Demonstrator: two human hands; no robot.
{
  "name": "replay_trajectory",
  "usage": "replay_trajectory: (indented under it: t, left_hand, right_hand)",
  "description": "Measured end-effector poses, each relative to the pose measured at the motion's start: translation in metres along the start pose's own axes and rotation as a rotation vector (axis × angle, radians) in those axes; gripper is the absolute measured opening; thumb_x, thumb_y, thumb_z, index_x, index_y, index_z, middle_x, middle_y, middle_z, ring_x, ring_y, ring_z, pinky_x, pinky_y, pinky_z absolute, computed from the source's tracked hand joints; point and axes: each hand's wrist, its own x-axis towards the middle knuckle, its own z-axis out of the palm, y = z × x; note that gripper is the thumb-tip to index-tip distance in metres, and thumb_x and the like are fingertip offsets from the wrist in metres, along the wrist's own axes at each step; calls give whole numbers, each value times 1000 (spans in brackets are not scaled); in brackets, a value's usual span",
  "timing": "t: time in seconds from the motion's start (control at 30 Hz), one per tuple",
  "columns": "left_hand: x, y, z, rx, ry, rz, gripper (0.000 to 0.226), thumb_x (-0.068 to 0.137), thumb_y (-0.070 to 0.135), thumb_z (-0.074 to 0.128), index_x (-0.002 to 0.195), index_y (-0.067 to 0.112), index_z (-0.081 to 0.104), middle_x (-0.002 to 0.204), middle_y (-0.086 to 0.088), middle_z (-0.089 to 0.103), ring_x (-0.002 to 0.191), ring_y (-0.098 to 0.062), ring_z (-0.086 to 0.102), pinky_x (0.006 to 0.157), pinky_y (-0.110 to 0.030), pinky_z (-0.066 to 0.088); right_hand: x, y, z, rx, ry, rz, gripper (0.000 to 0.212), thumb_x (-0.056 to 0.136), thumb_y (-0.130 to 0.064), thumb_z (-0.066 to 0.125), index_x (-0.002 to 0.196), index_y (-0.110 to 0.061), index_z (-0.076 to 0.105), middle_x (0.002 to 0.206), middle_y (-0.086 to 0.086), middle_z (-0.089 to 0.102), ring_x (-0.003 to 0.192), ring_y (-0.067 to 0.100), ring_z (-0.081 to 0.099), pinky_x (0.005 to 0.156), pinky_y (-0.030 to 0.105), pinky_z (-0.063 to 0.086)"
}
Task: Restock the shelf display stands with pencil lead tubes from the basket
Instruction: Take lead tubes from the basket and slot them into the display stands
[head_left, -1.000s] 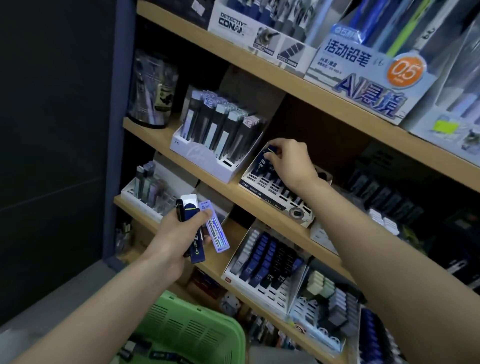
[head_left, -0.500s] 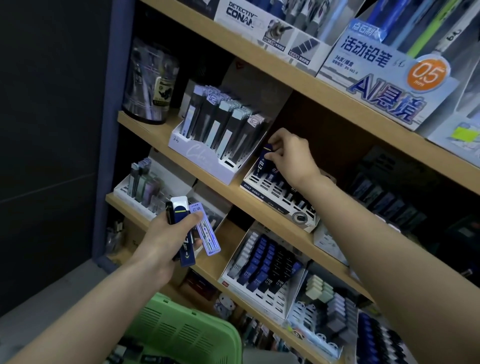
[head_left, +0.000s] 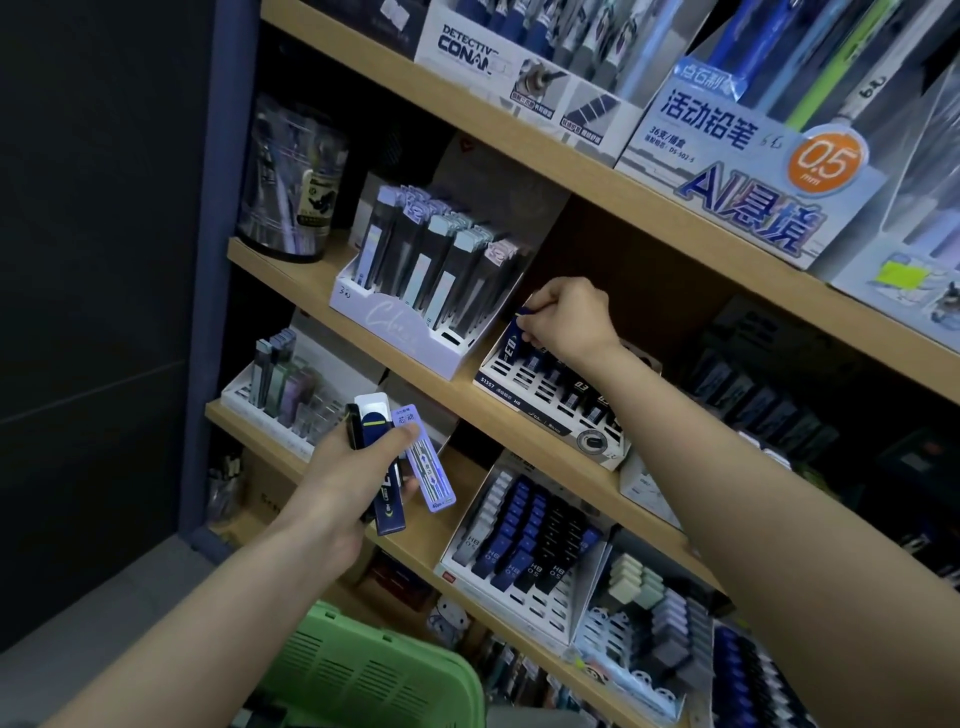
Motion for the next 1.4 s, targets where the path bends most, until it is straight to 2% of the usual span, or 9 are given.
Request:
replay_trajectory:
  t: [0.2, 0.43, 0.73, 0.8, 0.9, 1.0, 1.07, 1.3, 1.4]
  left_hand:
    - [-1, 2, -6, 10, 12, 7, 10, 89, 15, 64, 99, 12, 62, 83, -8, 66, 59, -15, 56, 40, -15, 46]
    - [4, -1, -7, 13, 17, 5, 13, 89, 16, 64, 101, 12, 63, 91, -10, 69, 68, -18, 61, 42, -16, 48]
    - [2, -1, 4, 16, -8, 12, 8, 89, 16, 64, 96, 13, 61, 84, -8, 66, 61, -15, 57, 40, -15, 46]
    - [3, -1, 5, 17, -8, 13, 9, 88, 18, 65, 96, 15, 62, 87, -7, 68, 59, -14, 60, 43, -17, 48]
    - [4, -3, 8, 26, -4, 22, 7, 87, 23, 66, 92, 19, 63, 87, -5, 71, 57, -12, 64, 51, -21, 50]
    - [5, -4, 13, 22, -1, 45, 10, 87, 23, 66, 94, 17, 64, 83, -5, 71, 56, -10, 64, 50, -23, 48]
    - [4, -4, 16, 33, 2, 75, 9, 87, 21, 66, 93, 14, 64, 75, -5, 68, 50, -8, 60, 42, -19, 47]
    - [-6, -10, 26, 40, -43, 49, 21, 86, 28, 66, 98, 10, 65, 74, -6, 65, 57, -12, 57, 44, -19, 47]
    - [-13, -14, 35, -6, -94, 5, 32, 86, 34, 63, 101, 6, 66, 75, -4, 67, 59, -12, 55, 46, -19, 48]
  right_hand:
    - [-3, 4, -6, 124, 55, -8, 15, 81, -12, 72, 77, -21, 60, 87, 10, 69, 86, 21, 68, 79, 38, 58]
    - [-17, 13, -6, -75, 34, -170, 5, 86, -10, 66, 88, -13, 62, 78, 1, 64, 82, 17, 66, 85, 36, 55]
    - [-40, 3, -3, -320, 155, -282, 27, 95, -17, 53, 122, -10, 52, 115, 10, 56, 98, 22, 59, 79, 38, 54]
    - [-55, -6, -1, -195, 146, -290, 20, 96, -20, 51, 115, -12, 54, 105, 3, 57, 88, 13, 58, 75, 31, 51]
    - [-88, -20, 6, 57, -201, -145, 17, 99, -30, 46, 96, -17, 56, 79, -6, 59, 69, 4, 57, 63, 22, 47]
    - [-118, -25, 12, 336, -613, 108, 23, 96, -31, 52, 111, -13, 50, 90, 5, 65, 67, 13, 65, 61, 24, 56]
    - [-132, -24, 14, 531, -717, 196, 30, 95, -21, 54, 120, -8, 45, 88, 4, 65, 61, 9, 65, 58, 20, 56]
    - [-146, 7, 1, 484, -377, 98, 22, 98, -23, 51, 114, -23, 66, 81, -8, 65, 60, -1, 50, 61, 16, 42]
    - [-154, 20, -14, 431, -321, -15, 25, 94, -19, 57, 115, -28, 67, 104, -15, 66, 91, -7, 57, 81, 12, 44]
